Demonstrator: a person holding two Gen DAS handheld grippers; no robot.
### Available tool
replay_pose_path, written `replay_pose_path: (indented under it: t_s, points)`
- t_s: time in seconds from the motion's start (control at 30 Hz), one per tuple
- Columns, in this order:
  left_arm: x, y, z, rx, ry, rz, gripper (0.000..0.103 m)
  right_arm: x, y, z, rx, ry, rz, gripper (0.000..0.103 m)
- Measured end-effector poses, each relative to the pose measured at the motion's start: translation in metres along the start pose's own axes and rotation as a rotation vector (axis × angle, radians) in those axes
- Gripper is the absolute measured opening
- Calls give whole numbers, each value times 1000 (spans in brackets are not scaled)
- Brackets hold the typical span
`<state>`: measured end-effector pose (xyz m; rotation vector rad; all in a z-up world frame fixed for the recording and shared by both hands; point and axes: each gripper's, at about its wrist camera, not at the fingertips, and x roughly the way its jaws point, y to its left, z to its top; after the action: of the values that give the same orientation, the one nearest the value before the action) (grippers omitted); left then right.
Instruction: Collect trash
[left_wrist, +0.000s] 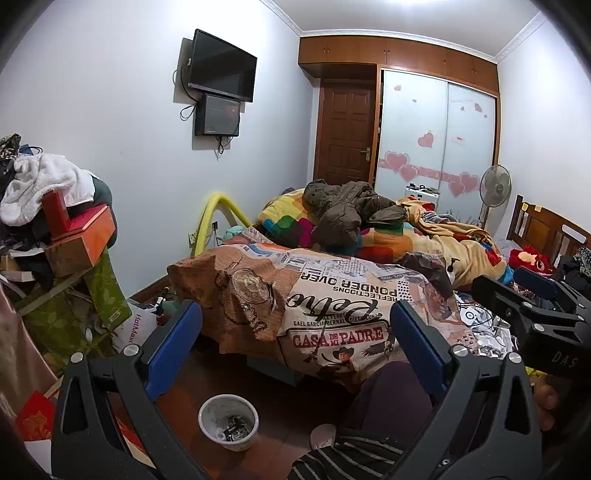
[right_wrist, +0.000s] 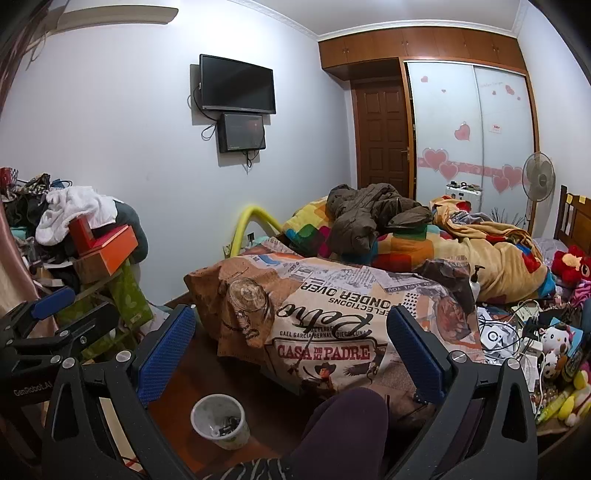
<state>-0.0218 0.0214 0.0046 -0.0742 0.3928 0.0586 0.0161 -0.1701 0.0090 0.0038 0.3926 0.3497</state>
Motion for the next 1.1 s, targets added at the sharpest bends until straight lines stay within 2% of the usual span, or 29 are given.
replay_pose_path:
  t_s: [1.1]
  points:
    - [-7,-12,5,-5,-6,-12,102,0,-3,1,-2,13,10,103]
